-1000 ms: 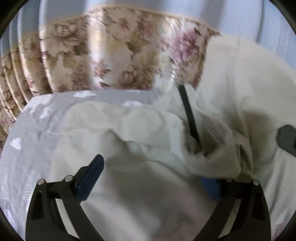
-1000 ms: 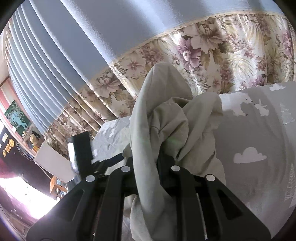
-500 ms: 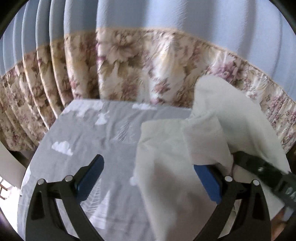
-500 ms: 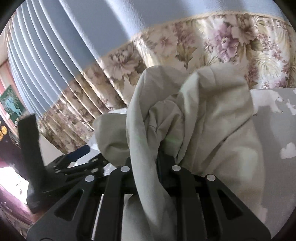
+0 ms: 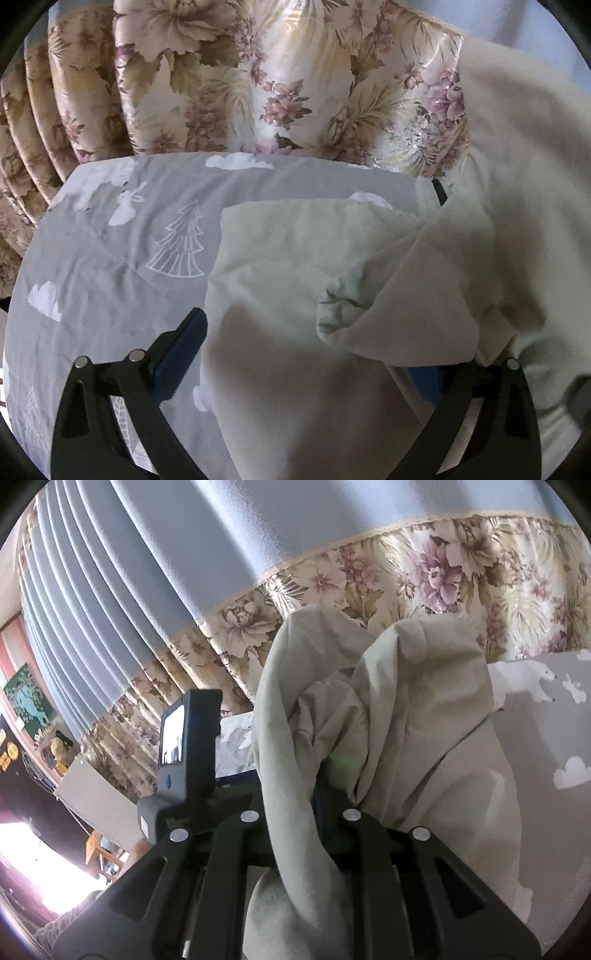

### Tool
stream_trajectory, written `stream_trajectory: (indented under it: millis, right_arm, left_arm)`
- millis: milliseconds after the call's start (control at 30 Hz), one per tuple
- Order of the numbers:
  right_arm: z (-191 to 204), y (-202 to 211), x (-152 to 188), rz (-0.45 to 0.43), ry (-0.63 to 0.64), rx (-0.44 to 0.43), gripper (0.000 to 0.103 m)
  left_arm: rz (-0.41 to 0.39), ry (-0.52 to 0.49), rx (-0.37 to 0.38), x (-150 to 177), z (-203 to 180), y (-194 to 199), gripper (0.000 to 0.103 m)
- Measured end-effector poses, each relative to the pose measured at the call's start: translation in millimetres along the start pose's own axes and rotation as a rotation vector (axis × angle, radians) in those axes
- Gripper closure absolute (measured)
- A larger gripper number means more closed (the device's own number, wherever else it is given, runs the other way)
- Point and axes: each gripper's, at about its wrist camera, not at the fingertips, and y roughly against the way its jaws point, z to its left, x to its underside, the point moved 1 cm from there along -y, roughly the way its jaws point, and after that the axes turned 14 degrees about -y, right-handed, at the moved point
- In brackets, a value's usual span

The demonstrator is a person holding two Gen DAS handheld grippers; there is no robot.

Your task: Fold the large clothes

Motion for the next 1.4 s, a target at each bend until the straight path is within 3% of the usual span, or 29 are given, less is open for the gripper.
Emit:
stream_trajectory:
  millis: [167, 267, 400, 633, 833, 867, 933, 1000, 1100, 1200, 1267, 1400]
  right_arm:
    - [-6.4, 2.2, -1.3, -0.016, -0.029, -0.011, 0.090]
    - [-9.0, 4.1, -6.4, -0.019, -0.039, -0.013, 0.090]
    - [-6.7, 4.6, -6.3, -0.017, -0.040, -0.018, 0.090]
    - [19.6, -22.3, 11.0, 0.011, 0.043, 0.046, 0.089]
    - [40.5, -78.3, 58.5, 0.080, 0.229, 0.192, 0.083]
    - [43.0, -81.1, 64.7, 0.083, 0.268, 0.203, 0.079]
    - [46.1, -75.5, 68.9, 0.089, 0.284, 0.169, 0.061]
    - [49.2, -61.0, 69.3, 0.110, 0.273, 0.092, 0.036]
    - [54.0, -13.8, 66.2, 0.072, 0.293, 0.016, 0.028]
    - [42.9, 57.1, 51.4, -0.038, 0.266, -0.054, 0.016]
    - [27.5, 100.5, 34.7, -0.142, 0.255, -0.027, 0.010]
    - [-5.8, 127.6, 4.2, -0.196, 0.215, 0.051, 0.010]
  left_arm:
    - [-0.033, 0.006, 0.052, -0.7, 7.2, 22.7, 0.004]
    - [-0.046, 0.027, 0.101, 11.6, 14.0, 42.0, 0.004]
    - [-0.051, 0.014, 0.105, 31.5, 27.5, 67.2, 0.004]
    - [-0.146, 0.089, -0.018, 52.9, 76.3, 116.4, 0.004]
    - [-0.170, 0.096, -0.063, 54.3, 85.6, 130.2, 0.004]
    - [-0.171, 0.097, -0.062, 53.5, 86.2, 131.1, 0.004]
    - [-0.180, 0.102, -0.056, 54.3, 85.0, 135.0, 0.004]
    - [-0.183, 0.097, -0.051, 52.0, 80.6, 137.6, 0.004]
    - [-0.195, 0.087, -0.042, 44.3, 67.0, 143.6, 0.004]
    - [-0.213, 0.041, -0.006, 31.7, 34.4, 150.8, 0.004]
    - [-0.217, -0.020, 0.001, 22.0, 7.4, 150.5, 0.004]
    - [-0.154, -0.144, -0.054, 2.0, -44.5, 118.5, 0.004]
